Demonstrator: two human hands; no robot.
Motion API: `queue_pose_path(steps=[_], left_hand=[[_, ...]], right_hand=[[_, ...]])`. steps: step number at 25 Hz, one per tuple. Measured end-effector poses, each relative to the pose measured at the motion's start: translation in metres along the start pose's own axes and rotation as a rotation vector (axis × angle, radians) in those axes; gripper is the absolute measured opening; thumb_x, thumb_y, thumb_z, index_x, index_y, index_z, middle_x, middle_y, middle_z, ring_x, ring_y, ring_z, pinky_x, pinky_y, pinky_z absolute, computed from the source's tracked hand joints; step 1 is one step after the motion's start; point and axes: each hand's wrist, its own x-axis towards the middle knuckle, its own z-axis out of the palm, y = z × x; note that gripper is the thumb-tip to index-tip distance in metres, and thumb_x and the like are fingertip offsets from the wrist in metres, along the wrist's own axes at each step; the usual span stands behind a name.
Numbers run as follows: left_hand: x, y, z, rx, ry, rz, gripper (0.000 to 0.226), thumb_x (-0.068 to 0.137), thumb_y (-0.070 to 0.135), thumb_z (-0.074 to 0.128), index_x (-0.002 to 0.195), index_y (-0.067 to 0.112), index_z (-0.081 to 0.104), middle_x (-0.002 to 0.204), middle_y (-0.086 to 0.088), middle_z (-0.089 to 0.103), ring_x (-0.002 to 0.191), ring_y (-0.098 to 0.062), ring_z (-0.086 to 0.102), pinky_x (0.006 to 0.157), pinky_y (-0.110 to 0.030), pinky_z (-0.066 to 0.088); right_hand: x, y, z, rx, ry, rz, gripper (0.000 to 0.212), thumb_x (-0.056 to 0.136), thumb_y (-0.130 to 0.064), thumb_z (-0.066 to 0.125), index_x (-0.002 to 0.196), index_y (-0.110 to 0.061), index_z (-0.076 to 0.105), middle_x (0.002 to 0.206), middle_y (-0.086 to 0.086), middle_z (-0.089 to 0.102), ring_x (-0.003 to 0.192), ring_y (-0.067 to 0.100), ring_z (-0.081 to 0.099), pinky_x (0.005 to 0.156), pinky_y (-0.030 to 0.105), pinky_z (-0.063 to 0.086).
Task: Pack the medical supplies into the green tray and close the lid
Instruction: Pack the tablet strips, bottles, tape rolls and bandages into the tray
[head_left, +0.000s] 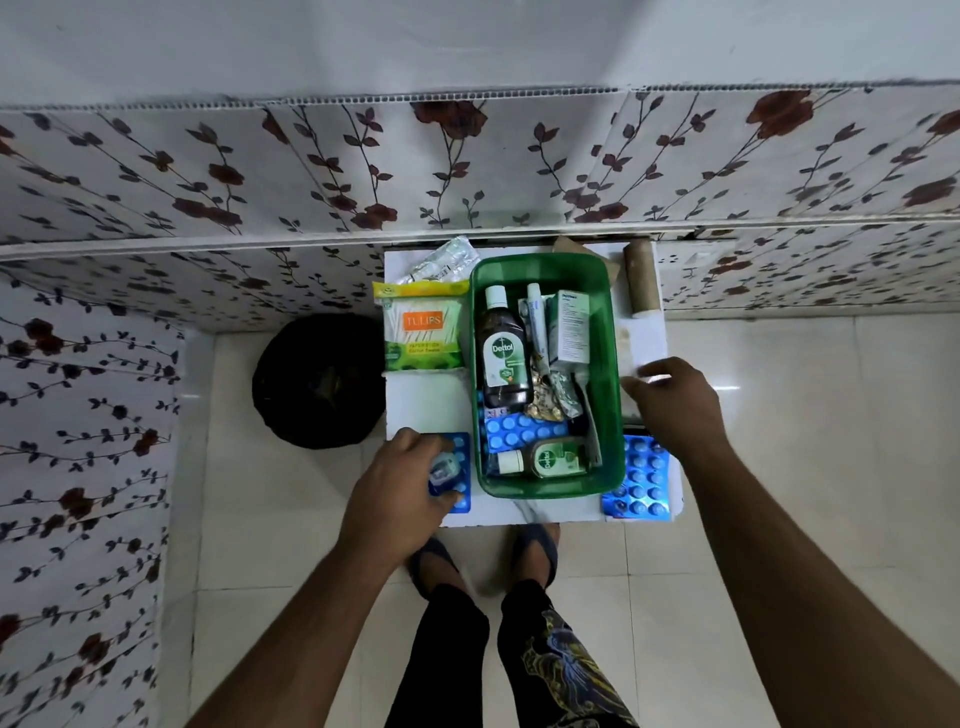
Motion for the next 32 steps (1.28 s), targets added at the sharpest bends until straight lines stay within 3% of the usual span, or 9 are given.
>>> queue_pose_path(steps=[3, 6, 12, 15, 19, 23, 26, 30, 32], left_hand=[[0.001, 0.002, 0.007, 0.015, 0.036, 0.034, 0.041, 0.072, 0.025, 0.078, 0.110, 0.020, 0.064, 0.102, 0.001, 0.054, 0.100, -0.024, 0.056, 0.075, -0.036, 0.051], [-0.001, 0.009, 0.002, 0.025, 0.073, 0.027, 0.039, 0.074, 0.025, 0.074, 0.111, 0.019, 0.064, 0.102, 0.000, 0.057, 0.101, -0.025, 0.057, 0.075, -0.037, 0.052], [-0.002, 0.055, -0.048, -0.274, 0.482, 0.068, 0.044, 0.079, 0.042, 0.068, 0.120, 0.027, 0.063, 0.097, 0.007, 0.058, 0.081, -0.010, 0.061, 0.067, -0.026, 0.053], [0.034, 0.105, -0.057, -0.167, 0.408, 0.175, 0.043, 0.079, 0.043, 0.067, 0.118, 0.025, 0.066, 0.095, 0.005, 0.058, 0.077, -0.009, 0.061, 0.067, -0.022, 0.048], [0.096, 0.145, -0.047, 0.067, 0.312, 0.054, 0.037, 0.084, 0.032, 0.069, 0.115, 0.012, 0.066, 0.107, -0.009, 0.064, 0.087, -0.020, 0.061, 0.072, -0.028, 0.046], [0.119, 0.154, -0.038, 0.179, 0.247, -0.004, 0.030, 0.087, 0.030, 0.068, 0.106, 0.007, 0.065, 0.104, -0.013, 0.063, 0.085, -0.026, 0.063, 0.063, -0.030, 0.043], [0.108, 0.150, -0.048, 0.176, 0.340, 0.086, 0.032, 0.089, 0.033, 0.064, 0.107, 0.007, 0.065, 0.099, -0.013, 0.063, 0.079, -0.026, 0.062, 0.061, -0.029, 0.038], [0.074, 0.107, -0.082, -0.115, 0.521, 0.135, 0.021, 0.087, 0.029, 0.058, 0.100, 0.017, 0.070, 0.088, 0.005, 0.069, 0.067, -0.005, 0.062, 0.058, -0.015, 0.042], [0.060, 0.074, -0.089, -0.274, 0.534, 0.011, 0.015, 0.086, 0.021, 0.060, 0.096, 0.018, 0.070, 0.088, 0.005, 0.071, 0.073, -0.007, 0.066, 0.065, -0.023, 0.052]], right_hand=[[0.005, 0.000, 0.007, 0.000, 0.035, -0.044, 0.033, 0.080, -0.035, 0.071, 0.107, -0.016, 0.064, 0.102, 0.007, 0.071, 0.093, 0.028, 0.067, 0.080, 0.033, 0.051], [0.008, -0.003, 0.008, 0.029, 0.003, -0.033, 0.030, 0.080, -0.028, 0.073, 0.105, -0.013, 0.069, 0.100, 0.009, 0.074, 0.092, 0.028, 0.068, 0.081, 0.033, 0.051], [-0.003, -0.003, -0.013, 0.165, 0.059, -0.028, 0.024, 0.079, -0.026, 0.075, 0.098, -0.013, 0.068, 0.082, 0.000, 0.071, 0.074, 0.024, 0.067, 0.070, 0.033, 0.052], [-0.012, -0.005, -0.021, 0.281, 0.111, -0.007, 0.023, 0.080, -0.027, 0.074, 0.099, -0.017, 0.065, 0.089, 0.004, 0.072, 0.082, 0.028, 0.070, 0.078, 0.042, 0.058], [-0.026, -0.017, -0.031, 0.478, 0.128, -0.018, 0.023, 0.081, -0.022, 0.072, 0.103, -0.023, 0.064, 0.088, 0.002, 0.074, 0.079, 0.023, 0.072, 0.081, 0.048, 0.058], [-0.038, -0.030, -0.039, 0.473, 0.135, -0.047, 0.023, 0.083, -0.020, 0.071, 0.105, -0.021, 0.067, 0.088, 0.000, 0.075, 0.080, 0.018, 0.072, 0.082, 0.044, 0.058], [-0.054, -0.040, -0.046, 0.470, 0.166, -0.093, 0.020, 0.084, -0.021, 0.070, 0.103, -0.024, 0.067, 0.085, -0.006, 0.075, 0.075, 0.012, 0.072, 0.074, 0.040, 0.059], [-0.076, -0.069, -0.029, 0.469, 0.061, -0.244, 0.018, 0.083, -0.023, 0.072, 0.093, -0.035, 0.064, 0.077, -0.016, 0.073, 0.068, -0.002, 0.070, 0.055, 0.016, 0.054], [-0.075, -0.088, -0.003, 0.336, -0.047, -0.276, 0.017, 0.085, -0.024, 0.071, 0.098, -0.032, 0.064, 0.081, -0.015, 0.072, 0.070, -0.001, 0.069, 0.057, 0.013, 0.050]])
